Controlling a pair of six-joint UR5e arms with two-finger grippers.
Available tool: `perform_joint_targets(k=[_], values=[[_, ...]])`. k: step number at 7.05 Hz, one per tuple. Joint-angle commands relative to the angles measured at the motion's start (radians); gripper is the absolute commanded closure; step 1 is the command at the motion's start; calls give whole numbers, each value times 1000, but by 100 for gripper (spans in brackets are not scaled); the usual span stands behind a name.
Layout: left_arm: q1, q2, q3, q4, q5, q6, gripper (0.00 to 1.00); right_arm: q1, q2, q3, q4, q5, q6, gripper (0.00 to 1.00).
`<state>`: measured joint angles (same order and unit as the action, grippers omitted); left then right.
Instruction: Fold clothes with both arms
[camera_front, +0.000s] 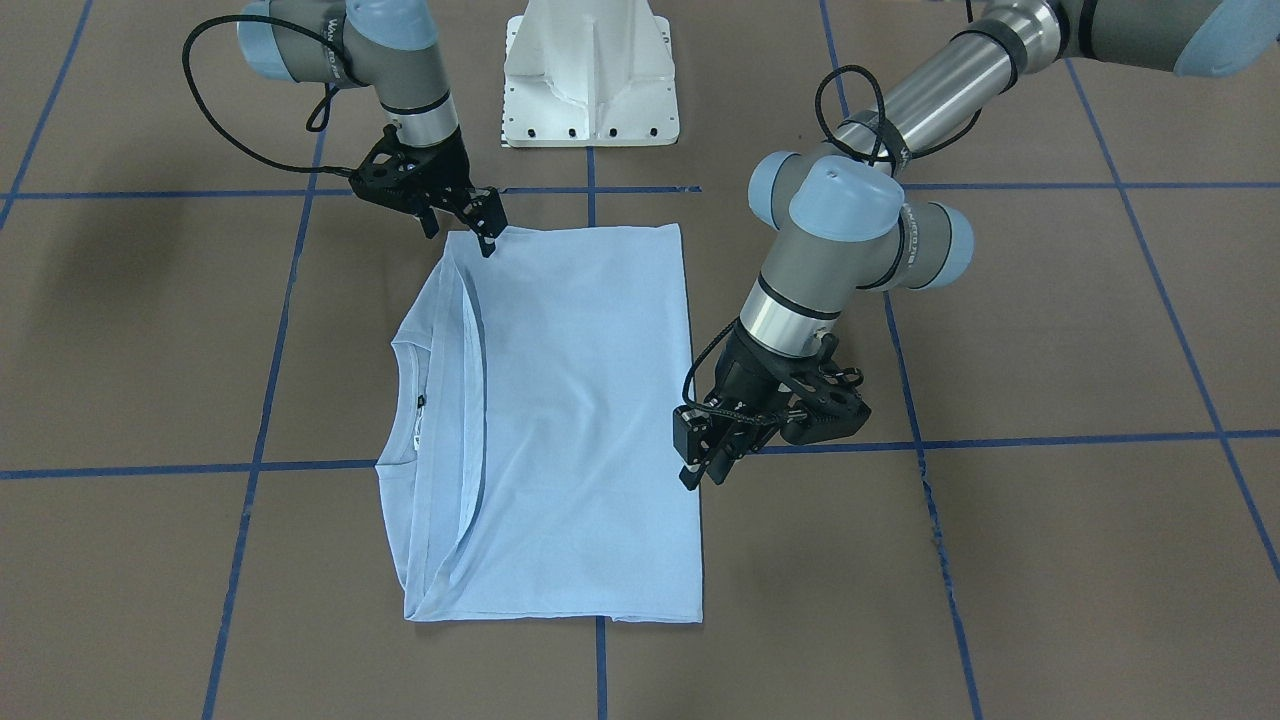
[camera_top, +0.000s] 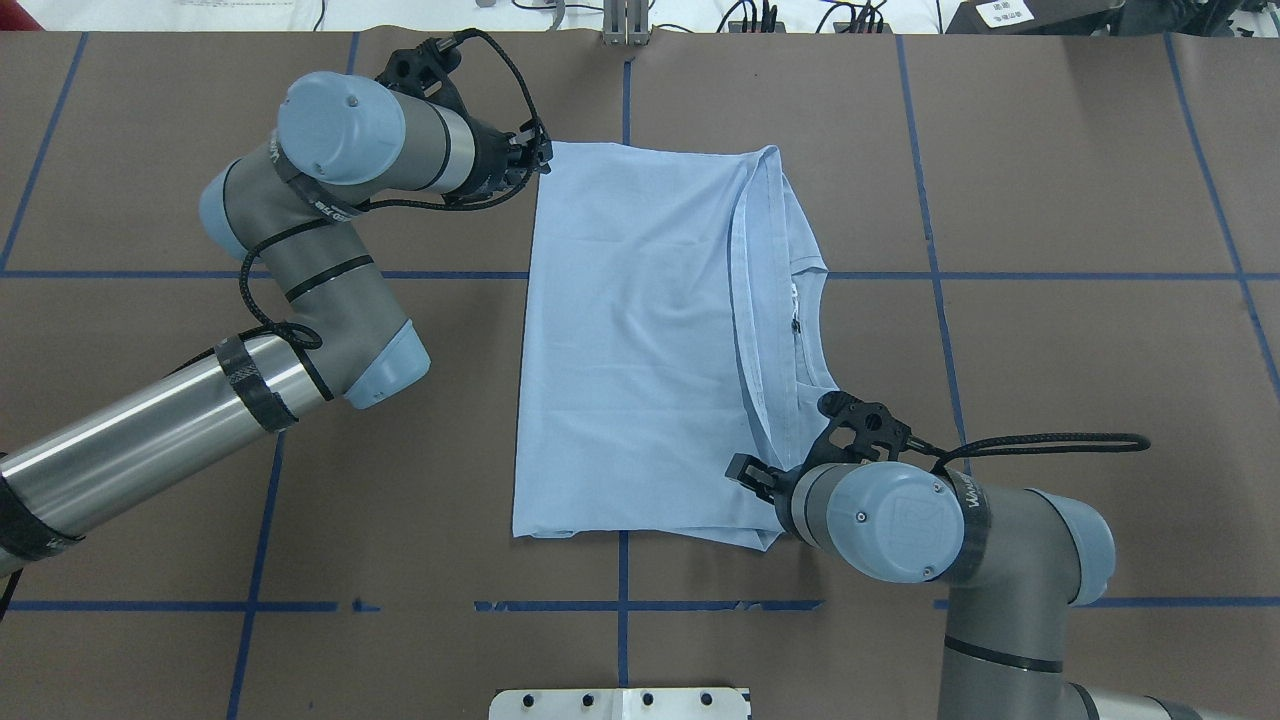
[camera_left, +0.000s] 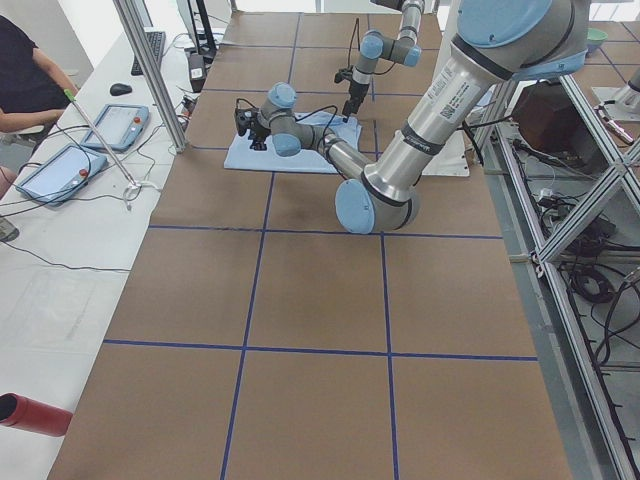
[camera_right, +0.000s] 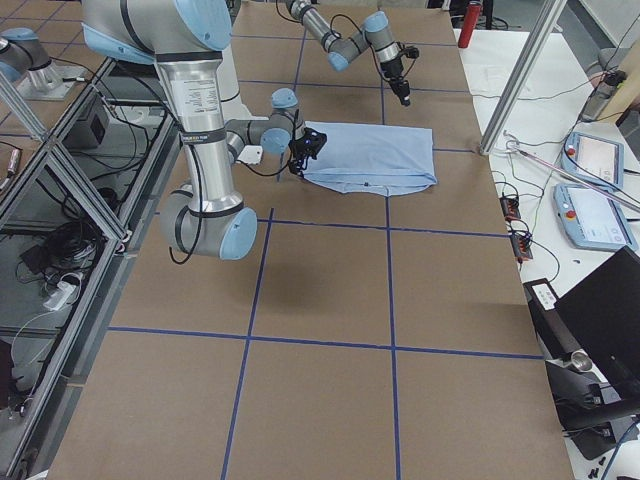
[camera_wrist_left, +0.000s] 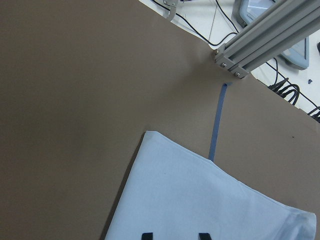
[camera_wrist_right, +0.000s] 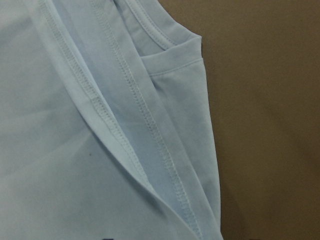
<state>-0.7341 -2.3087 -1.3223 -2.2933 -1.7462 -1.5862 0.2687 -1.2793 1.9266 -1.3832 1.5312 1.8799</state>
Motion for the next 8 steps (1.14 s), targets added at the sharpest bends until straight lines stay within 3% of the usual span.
perform_joint_targets(k=[1,3,5,8], values=[[7,0,0,0,1,-3,58,1,1,-11,-11,-11,1,19],[7,0,0,0,1,-5,57,-6,1,-11,-28,-11,7,51],[9,0,0,0,2,-5,57,-5,-3,-12,-28,-11,7,54],[9,0,2,2,2,-6,57,-3,-5,-11,-28,-11,7,46]])
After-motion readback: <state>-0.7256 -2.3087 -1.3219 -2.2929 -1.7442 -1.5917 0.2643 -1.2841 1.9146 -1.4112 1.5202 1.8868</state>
